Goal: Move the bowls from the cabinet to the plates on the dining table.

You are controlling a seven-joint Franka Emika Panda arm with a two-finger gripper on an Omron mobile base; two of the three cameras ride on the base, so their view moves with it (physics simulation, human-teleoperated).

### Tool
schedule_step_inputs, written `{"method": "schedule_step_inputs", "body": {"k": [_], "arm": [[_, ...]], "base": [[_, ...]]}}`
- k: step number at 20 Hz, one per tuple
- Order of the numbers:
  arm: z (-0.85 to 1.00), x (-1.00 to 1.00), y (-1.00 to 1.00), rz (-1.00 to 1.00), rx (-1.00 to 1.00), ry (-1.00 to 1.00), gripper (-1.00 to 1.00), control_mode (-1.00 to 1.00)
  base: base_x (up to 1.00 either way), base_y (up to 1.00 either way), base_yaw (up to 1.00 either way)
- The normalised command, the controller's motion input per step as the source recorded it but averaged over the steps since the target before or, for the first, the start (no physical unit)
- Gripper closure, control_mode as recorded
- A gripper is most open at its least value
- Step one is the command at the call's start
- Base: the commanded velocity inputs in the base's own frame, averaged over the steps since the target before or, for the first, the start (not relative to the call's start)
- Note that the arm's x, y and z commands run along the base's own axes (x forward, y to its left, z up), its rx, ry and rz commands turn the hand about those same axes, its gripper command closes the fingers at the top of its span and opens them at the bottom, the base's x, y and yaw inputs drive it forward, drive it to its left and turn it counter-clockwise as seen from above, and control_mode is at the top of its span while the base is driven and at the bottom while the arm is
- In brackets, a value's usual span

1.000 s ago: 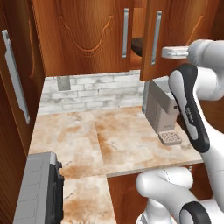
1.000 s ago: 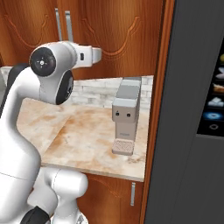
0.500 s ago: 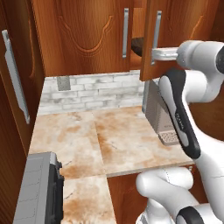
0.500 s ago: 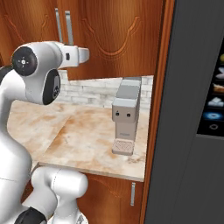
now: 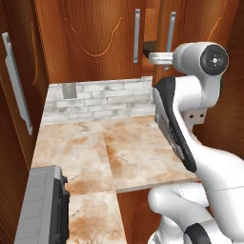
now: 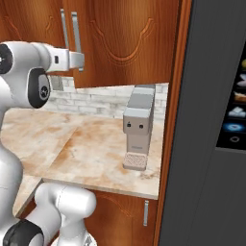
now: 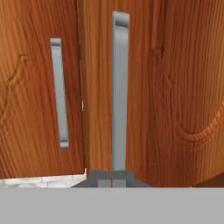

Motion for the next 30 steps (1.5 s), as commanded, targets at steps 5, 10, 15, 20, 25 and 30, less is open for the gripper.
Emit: {"method": "schedule_step_inputs", "body": {"k": [5,10,15,20,25,30], "arm": [[0.0,0.26,0.31,-0.17,0.0,0.09,1.0,-1.0],[0.01,0.26,0.33,-0.15,0.0,0.05,1.0,-1.0],[0.0,0.19,0.34,-0.14,-0.01,0.03,1.0,-1.0],[0.0,0.21,0.27,-0.14,0.0,0.03,1.0,-1.0],[0.0,0.25,0.11,-0.13,0.0,0.01,1.0,-1.0],[0.0,0.33,0.0,-0.1,0.0,0.01,1.0,-1.0]], "base": [[0.0,0.0,0.0],[0.0,0.0,0.0],[0.0,0.0,0.0],[0.0,0.0,0.0],[0.0,0.0,0.0],[0.0,0.0,0.0]]}}
